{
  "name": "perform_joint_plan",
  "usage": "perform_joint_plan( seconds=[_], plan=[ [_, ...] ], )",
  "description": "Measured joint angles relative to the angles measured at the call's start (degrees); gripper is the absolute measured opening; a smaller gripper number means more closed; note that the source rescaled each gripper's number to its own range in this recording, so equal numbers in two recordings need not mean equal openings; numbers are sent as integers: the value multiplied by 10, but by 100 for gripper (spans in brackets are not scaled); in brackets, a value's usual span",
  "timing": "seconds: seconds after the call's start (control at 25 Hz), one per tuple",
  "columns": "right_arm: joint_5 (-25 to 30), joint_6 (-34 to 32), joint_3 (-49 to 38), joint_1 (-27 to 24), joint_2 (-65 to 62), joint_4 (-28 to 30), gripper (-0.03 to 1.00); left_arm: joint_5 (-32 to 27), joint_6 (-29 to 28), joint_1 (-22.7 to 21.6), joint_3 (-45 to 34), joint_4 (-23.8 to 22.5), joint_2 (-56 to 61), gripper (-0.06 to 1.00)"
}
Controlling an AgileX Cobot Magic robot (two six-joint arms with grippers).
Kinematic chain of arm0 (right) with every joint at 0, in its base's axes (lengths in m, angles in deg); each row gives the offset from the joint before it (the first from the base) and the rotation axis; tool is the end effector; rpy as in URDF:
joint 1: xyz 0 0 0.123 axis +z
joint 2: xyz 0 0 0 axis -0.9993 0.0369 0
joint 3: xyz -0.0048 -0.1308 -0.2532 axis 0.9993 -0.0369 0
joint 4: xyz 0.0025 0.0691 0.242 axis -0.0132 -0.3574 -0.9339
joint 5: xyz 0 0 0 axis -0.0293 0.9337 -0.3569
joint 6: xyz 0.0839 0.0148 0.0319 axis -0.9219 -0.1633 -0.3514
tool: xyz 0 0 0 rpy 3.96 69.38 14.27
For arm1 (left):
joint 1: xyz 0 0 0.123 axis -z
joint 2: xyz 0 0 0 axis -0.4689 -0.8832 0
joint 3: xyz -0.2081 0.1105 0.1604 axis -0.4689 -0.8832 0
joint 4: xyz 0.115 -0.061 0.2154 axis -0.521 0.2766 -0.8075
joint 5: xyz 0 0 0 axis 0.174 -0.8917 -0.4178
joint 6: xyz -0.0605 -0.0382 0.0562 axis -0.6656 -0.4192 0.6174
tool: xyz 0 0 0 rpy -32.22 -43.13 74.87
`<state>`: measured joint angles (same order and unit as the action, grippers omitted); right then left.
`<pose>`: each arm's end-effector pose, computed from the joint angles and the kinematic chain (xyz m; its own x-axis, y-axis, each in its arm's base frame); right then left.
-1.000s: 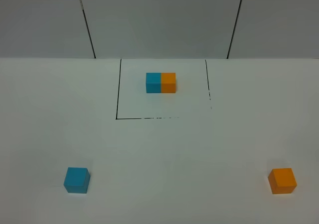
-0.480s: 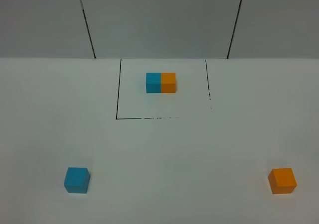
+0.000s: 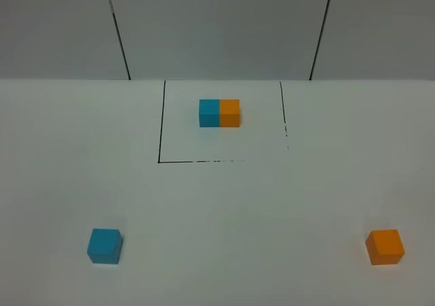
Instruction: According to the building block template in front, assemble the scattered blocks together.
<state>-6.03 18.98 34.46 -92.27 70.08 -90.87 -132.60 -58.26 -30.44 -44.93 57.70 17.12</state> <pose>-0.0042 0.0066 0.2750 -0.4469 0.1588 -0.8804 0.0715 0.9873 0.1418 0.0202 -0.0160 0.2900 -0.5271 -0.0788 -0.8461 0.0857 0.9857 -0.1452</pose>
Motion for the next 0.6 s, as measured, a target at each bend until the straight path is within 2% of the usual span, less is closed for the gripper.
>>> perform_joint_plan(
  seconds=[0.24, 0.32, 0.48, 0.6],
  plan=[
    [0, 0, 0, 0, 0, 0, 71, 42, 21, 0, 55, 30, -241, 74],
    [0, 0, 0, 0, 0, 0, 71, 53, 51, 0, 80, 56, -338, 77],
    [0, 0, 0, 0, 0, 0, 71, 65, 109, 2, 123, 138, -509, 78],
    [0, 0, 0, 0, 0, 0, 71, 90, 122, 36, 149, 163, -630, 78]
  ],
)
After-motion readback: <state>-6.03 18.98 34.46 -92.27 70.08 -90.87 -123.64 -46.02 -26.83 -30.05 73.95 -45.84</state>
